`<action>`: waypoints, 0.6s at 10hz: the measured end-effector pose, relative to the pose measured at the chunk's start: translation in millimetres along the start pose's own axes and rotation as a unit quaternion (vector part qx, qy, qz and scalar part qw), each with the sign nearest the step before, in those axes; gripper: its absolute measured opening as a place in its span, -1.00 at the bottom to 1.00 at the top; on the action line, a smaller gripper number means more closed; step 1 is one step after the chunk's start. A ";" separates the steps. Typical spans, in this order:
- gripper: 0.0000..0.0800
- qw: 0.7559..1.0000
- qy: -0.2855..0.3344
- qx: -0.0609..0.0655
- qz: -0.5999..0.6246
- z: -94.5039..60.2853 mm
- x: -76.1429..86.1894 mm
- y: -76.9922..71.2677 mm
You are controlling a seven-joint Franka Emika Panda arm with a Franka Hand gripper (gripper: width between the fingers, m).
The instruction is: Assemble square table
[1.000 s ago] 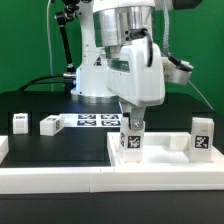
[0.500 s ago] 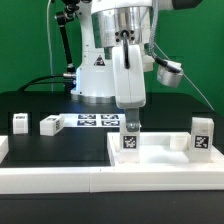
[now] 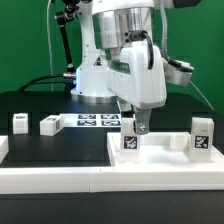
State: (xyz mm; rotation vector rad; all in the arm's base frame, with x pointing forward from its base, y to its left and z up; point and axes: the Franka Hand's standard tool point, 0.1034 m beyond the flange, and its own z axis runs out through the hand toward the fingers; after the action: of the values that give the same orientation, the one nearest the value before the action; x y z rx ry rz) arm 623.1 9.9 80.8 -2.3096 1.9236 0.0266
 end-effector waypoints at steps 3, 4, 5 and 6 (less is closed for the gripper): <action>0.62 0.993 0.000 0.000 -0.120 0.3 0.1 0.4; 0.62 0.989 0.000 -0.001 -0.148 0.3 0.2 0.5; 0.62 0.980 0.002 -0.003 -0.200 0.3 0.5 0.9; 0.62 0.966 0.008 -0.010 -0.257 0.1 1.1 1.2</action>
Offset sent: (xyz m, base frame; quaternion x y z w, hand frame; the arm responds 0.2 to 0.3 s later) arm 0.0000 0.0000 0.0000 0.0000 0.0000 -0.1296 0.9916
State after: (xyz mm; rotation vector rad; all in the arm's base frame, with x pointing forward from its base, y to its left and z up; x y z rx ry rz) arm 622.2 8.6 80.5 -2.7492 1.2779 -0.0272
